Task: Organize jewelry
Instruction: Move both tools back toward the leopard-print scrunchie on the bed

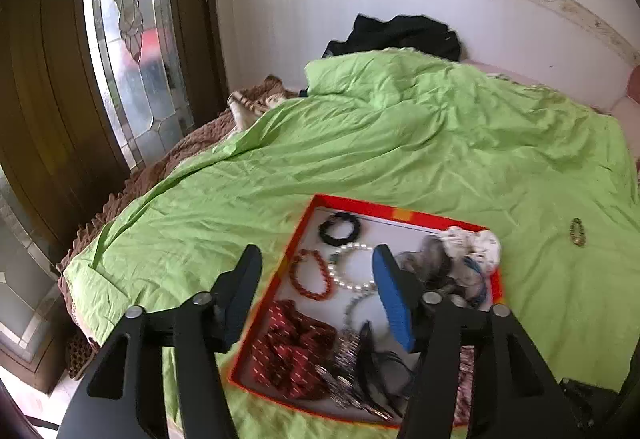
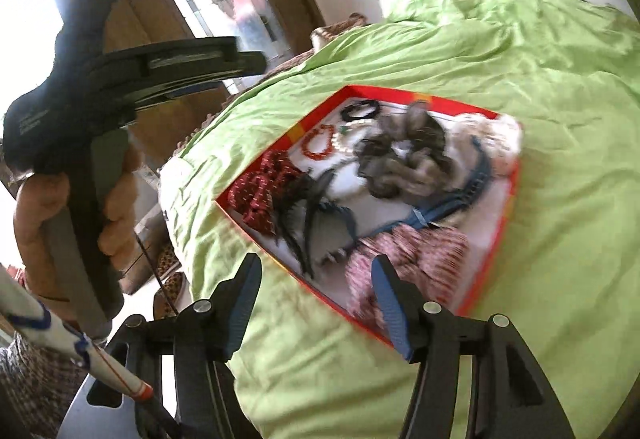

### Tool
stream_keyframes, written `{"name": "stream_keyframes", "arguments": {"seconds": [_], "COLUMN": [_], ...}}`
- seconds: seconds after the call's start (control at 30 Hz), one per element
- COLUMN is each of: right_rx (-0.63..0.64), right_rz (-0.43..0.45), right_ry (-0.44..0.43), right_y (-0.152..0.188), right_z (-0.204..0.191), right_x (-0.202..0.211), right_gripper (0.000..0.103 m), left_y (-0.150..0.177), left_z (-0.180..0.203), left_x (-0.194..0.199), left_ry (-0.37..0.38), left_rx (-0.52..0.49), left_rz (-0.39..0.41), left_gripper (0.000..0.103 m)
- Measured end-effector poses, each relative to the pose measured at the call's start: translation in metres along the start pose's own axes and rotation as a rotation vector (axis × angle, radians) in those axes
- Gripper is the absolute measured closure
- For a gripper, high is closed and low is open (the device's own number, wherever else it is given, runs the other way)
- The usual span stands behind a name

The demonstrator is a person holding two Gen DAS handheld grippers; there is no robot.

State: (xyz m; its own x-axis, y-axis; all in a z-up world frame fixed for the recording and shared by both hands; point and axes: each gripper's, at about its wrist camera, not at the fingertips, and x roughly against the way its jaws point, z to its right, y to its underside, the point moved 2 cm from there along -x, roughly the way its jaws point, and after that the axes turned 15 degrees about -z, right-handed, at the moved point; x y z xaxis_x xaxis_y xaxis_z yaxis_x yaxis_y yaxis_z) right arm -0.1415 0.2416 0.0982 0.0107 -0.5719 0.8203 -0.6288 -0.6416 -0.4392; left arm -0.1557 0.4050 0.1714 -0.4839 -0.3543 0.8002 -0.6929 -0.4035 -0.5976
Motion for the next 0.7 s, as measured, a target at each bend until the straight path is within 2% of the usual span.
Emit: {"name": "stream_keyframes", "arguments": {"seconds": [0.1,0.33,0.6,0.7], "right_rx": [-0.044,-0.167,-0.314,-0.344], "right_rz": [0.027,0.081,0.144,0.16], "right_ry": [0.035,0.113,0.141,0.151], "right_y": [0.014,0.049,0.085,0.096], "right_z": [0.018,0.07,0.119,0.13], "right_x": [0.019,0.058,0.095,0.104], "right_gripper": [0.039,0.038,0.037,0.037], "left_y": [0.011,0.037,0.066,0.073], "left_z": [0.015,0.073,0.134,0.152], "left_x": [0.015,0.037,0.056,0.059], "left_ry": [0.013,0.073,0.114,0.101], "left_rx": [-0.013,-0.079,-0.116,-0.135], "left_rz": [0.028,0.037,0.041,0.05], "left_gripper": [0.036,0.036,0.032,0.031]}}
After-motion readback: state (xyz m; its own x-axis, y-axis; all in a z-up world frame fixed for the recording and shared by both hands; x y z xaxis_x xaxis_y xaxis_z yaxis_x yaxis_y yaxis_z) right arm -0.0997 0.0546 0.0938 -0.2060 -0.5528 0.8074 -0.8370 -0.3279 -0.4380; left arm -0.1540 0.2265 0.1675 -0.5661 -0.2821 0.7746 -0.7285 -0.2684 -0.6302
